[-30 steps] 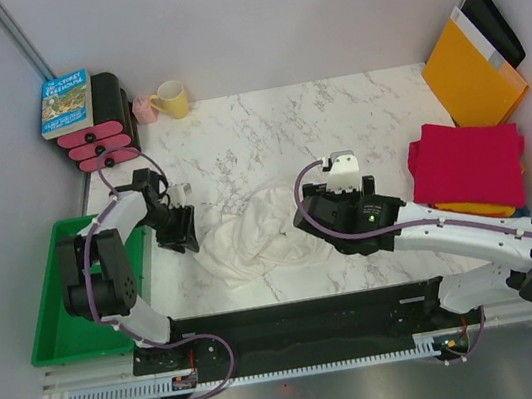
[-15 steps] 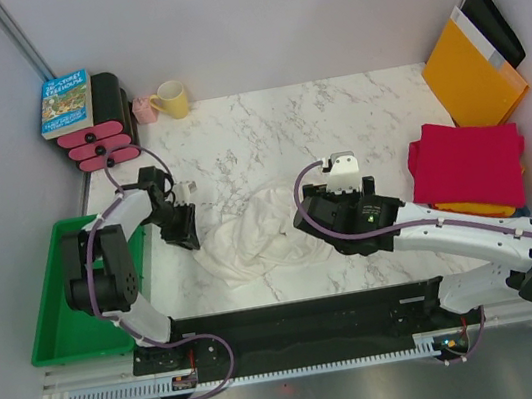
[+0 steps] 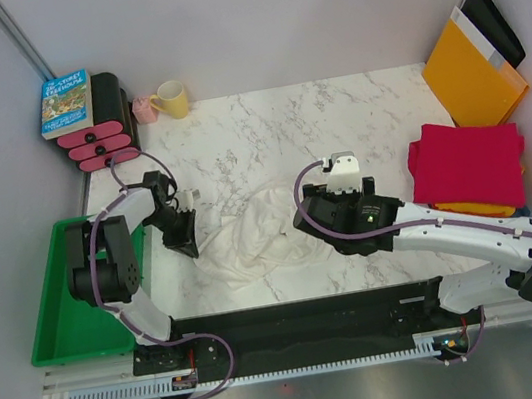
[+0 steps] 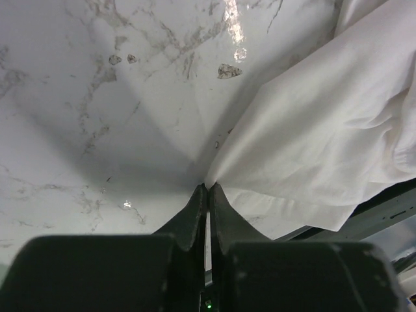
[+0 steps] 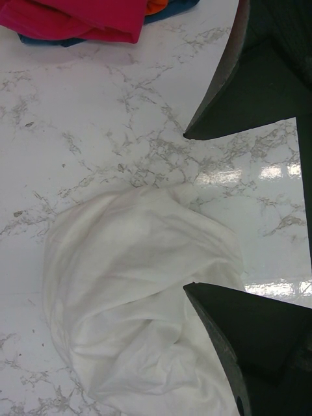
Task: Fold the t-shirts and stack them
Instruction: Flatten out the tshirt
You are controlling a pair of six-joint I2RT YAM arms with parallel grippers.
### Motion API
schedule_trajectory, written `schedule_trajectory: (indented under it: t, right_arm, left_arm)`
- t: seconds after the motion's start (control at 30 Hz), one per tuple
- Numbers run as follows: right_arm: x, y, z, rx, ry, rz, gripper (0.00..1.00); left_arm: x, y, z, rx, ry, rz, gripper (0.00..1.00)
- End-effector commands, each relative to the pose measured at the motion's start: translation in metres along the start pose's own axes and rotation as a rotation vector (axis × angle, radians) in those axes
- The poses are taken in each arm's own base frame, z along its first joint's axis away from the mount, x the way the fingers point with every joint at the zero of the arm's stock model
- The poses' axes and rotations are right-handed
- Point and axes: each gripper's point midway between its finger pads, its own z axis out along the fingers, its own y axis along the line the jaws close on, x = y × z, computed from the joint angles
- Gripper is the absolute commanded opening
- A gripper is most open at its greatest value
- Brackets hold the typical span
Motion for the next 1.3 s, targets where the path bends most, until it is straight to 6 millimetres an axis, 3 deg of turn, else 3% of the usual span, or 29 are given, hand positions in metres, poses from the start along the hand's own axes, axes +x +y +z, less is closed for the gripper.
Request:
schedule_trajectory:
  t: [0.0, 0.13, 0.2, 0.23, 0.3, 0.33, 0.43, 0.5, 0.6, 0.73, 0.83, 0.93, 1.27]
  right_arm:
    - [-0.001, 0.000, -0.003, -0.004, -0.005, 0.059, 0.98]
    - [0.011, -0.013, 0.001, 0.032, 0.012, 0.096, 0.98]
    - [0.029, -0.021, 0.007, 0.055, 0.063, 0.093, 0.95]
    - [0.036, -0.027, 0.012, 0.079, 0.085, 0.117, 0.84]
    - [0.060, -0.037, 0.021, 0.118, 0.146, 0.112, 0.75]
    - [0.064, -0.041, 0.025, 0.143, 0.156, 0.136, 0.57]
    - [0.081, -0.054, 0.039, 0.200, 0.196, 0.160, 0.29]
    - [0.089, -0.065, 0.050, 0.229, 0.232, 0.176, 0.30]
    - [0.090, -0.062, 0.064, 0.194, 0.249, 0.195, 0.41]
    - [0.088, -0.038, 0.081, 0.107, 0.266, 0.216, 0.45]
    - [0.101, -0.016, 0.091, 0.061, 0.330, 0.196, 0.45]
    - [0.108, -0.001, 0.090, 0.019, 0.357, 0.207, 0.45]
    - [0.125, 0.002, 0.080, 0.000, 0.374, 0.194, 0.45]
  left_arm:
    - [-0.003, -0.004, -0.006, 0.018, -0.004, 0.044, 0.02]
    - [-0.015, -0.012, -0.019, 0.038, -0.083, 0.063, 0.02]
    - [-0.029, -0.017, -0.036, 0.022, -0.171, 0.080, 0.02]
    - [-0.033, -0.019, -0.042, 0.022, -0.199, 0.072, 0.02]
    - [-0.047, -0.024, -0.060, 0.011, -0.271, 0.081, 0.02]
    - [-0.051, -0.026, -0.066, 0.013, -0.293, 0.072, 0.02]
    - [-0.066, -0.031, -0.088, 0.004, -0.371, 0.080, 0.02]
    - [-0.075, -0.033, -0.101, -0.005, -0.416, 0.090, 0.02]
    - [-0.079, -0.034, -0.106, -0.010, -0.429, 0.090, 0.02]
    - [-0.077, -0.032, -0.102, -0.012, -0.413, 0.077, 0.02]
    - [-0.074, -0.032, -0.099, -0.011, -0.402, 0.069, 0.02]
    - [-0.072, -0.031, -0.100, -0.020, -0.400, 0.067, 0.02]
    - [-0.067, -0.028, -0.100, -0.040, -0.395, 0.077, 0.02]
